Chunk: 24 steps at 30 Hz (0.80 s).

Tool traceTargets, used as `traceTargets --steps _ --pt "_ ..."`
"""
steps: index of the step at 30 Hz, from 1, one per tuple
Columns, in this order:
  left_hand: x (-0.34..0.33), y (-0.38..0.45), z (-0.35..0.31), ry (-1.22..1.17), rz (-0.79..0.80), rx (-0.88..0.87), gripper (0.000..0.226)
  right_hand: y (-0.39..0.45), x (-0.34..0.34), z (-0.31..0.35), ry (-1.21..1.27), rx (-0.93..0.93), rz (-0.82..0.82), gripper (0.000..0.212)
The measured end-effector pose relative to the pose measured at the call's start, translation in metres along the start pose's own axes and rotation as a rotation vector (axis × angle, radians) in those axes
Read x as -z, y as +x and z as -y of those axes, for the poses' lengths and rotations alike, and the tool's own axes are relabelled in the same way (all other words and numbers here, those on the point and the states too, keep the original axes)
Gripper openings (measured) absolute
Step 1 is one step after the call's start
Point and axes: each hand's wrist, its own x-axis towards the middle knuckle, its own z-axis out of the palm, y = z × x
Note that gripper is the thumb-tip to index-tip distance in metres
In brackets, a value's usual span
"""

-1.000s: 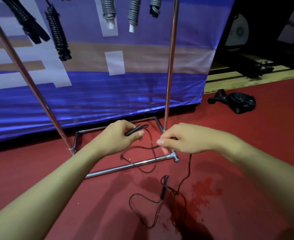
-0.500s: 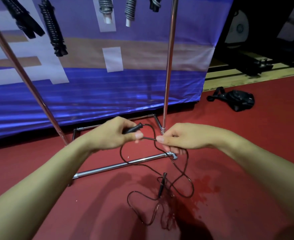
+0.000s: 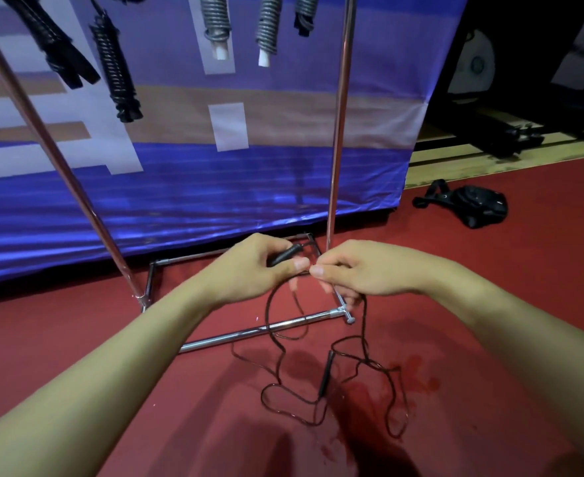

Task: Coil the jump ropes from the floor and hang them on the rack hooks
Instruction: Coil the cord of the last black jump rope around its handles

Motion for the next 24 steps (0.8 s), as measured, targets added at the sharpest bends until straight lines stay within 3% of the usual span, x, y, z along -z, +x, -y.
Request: traceTargets --steps 4,8,10,13,16,21,24 --pt "0.011 -0.006 -0.002 -0.012 0.109 0.014 0.045 -0.008 0.006 -0.004 0.05 -0.017 0.022 0.047" --pt "0.034 -0.015 0.02 0.023 0.099 0.069 0.045 -0.018 0.021 -0.027 -0.351 -0.238 0.238 0.062" --pt "0.05 -0.024 0.042 0.082 0.035 0.125 0.046 -0.023 0.028 -0.042 -0.46 -0.347 0.248 0.067" --pt "0.053 -0.03 0.058 0.147 0.052 0.213 0.04 -0.025 0.031 -0.044 -0.339 -0.222 0.132 0.063" --pt "0.037 -0.022 0.041 0.195 0.069 0.187 0.046 -0.021 0.024 -0.024 -0.166 -0.07 0.091 0.045" --pt "-0.007 -0.014 -0.001 -0.147 0.114 0.118 0.032 -0.005 0.005 -0.002 -0.227 0.046 -0.005 0.038" --pt "-0.016 -0.013 -0.002 -0.084 0.083 0.114 0.036 -0.003 0.0 -0.003 -0.26 0.049 -0.121 0.039"
